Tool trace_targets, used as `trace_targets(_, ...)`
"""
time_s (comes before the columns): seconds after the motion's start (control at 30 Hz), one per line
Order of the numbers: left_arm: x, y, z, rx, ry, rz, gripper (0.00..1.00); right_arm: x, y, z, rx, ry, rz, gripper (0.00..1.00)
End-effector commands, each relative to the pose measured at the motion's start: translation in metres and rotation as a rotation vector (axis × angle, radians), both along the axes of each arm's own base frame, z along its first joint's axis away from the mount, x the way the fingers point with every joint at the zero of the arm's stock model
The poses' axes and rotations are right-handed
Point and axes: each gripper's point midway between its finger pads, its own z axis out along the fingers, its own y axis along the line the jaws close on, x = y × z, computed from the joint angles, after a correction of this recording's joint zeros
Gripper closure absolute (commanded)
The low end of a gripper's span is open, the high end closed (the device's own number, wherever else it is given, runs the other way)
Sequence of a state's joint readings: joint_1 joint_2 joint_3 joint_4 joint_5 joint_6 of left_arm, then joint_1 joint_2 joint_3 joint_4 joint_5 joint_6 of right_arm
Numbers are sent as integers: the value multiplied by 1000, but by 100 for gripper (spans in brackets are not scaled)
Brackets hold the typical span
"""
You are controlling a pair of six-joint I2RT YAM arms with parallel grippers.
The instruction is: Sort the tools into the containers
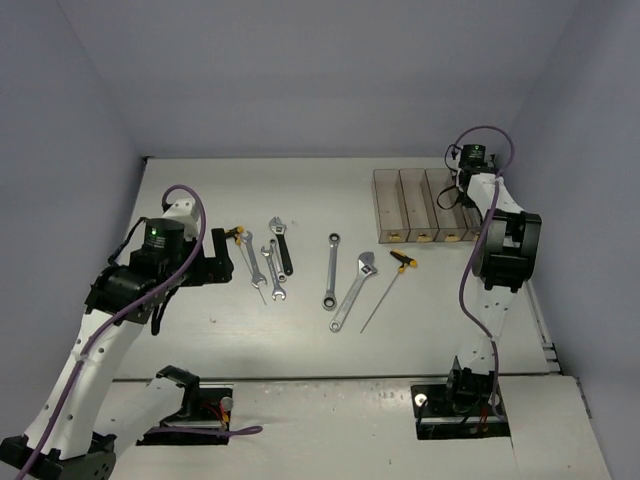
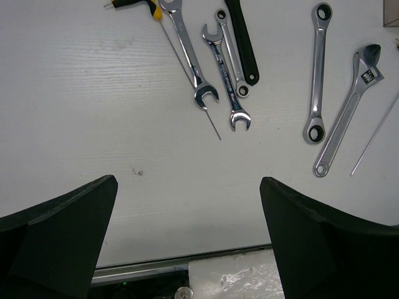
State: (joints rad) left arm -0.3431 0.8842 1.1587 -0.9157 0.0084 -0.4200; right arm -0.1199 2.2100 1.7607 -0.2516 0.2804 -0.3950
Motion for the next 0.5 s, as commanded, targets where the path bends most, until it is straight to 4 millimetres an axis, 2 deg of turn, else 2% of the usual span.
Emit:
trace_targets(0.0, 15, 6, 4, 1, -28, 82, 3, 22, 4, 26, 10, -104, 26, 100)
trace_targets(0.07, 16, 5, -2, -1, -8, 86, 3, 24, 5, 26, 27, -114, 25, 88)
trace_targets(0.13, 18, 3, -6, 1, 9, 89, 3, 26, 6, 35, 33, -137, 22, 63)
trace_targets(0.2, 19, 2, -9, 1, 20, 86, 3, 28, 6, 49, 36, -173, 10, 52)
trace_targets(0.3, 25, -1, -12, -2, 23, 86, 3, 29, 11, 77, 66, -247, -15, 47)
trace_targets(0.47, 47, -11, -23, -28, 65, 119, 3, 10, 35, 154, 59, -417, -82, 47)
